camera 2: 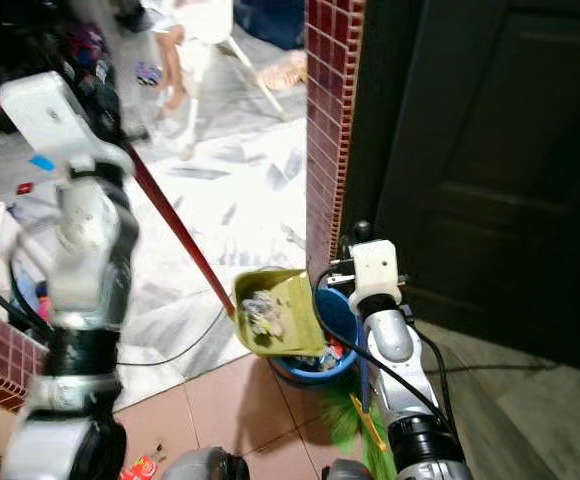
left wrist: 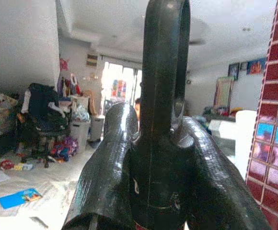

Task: Sweep floor

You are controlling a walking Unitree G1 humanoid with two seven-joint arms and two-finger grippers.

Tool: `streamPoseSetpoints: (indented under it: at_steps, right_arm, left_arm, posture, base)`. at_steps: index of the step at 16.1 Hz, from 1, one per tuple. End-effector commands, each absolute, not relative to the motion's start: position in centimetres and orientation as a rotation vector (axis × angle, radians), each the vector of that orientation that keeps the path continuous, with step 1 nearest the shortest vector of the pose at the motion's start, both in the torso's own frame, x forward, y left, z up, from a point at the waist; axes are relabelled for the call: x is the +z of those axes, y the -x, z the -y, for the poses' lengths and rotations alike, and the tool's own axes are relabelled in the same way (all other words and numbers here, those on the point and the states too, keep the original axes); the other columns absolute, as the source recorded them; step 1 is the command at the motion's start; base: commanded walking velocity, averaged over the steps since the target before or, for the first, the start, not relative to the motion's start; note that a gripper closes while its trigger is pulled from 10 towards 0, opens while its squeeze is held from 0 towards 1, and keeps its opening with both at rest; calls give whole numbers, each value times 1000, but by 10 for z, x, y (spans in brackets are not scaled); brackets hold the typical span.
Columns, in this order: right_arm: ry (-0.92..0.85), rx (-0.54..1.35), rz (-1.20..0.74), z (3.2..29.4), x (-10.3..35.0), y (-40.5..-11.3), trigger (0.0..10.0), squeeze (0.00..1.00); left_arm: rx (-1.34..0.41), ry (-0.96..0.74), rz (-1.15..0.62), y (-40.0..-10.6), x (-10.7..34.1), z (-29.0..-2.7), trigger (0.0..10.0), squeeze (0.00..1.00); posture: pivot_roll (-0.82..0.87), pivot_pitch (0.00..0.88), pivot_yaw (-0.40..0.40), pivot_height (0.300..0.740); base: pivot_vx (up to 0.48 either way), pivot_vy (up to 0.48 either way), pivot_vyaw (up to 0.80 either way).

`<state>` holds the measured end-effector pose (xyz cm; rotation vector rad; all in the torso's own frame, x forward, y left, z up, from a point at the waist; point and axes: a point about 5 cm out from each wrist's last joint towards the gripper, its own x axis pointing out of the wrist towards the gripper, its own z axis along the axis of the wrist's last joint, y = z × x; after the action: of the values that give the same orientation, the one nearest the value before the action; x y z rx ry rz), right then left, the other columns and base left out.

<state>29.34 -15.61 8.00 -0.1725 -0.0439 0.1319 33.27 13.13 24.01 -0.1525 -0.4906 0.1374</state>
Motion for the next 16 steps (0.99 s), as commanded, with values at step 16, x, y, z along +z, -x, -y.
streamPoseSetpoints:
  at_steps: [16]
  right_arm:
    - [217, 138, 121, 154, 94, -300, 10000, 0]
  left_arm:
    - [-979, -408, 594, -284, 214, -9, 10000, 0]
  posture:
    - [-87, 0, 83, 740]
  base:
    - [0, 0, 0]
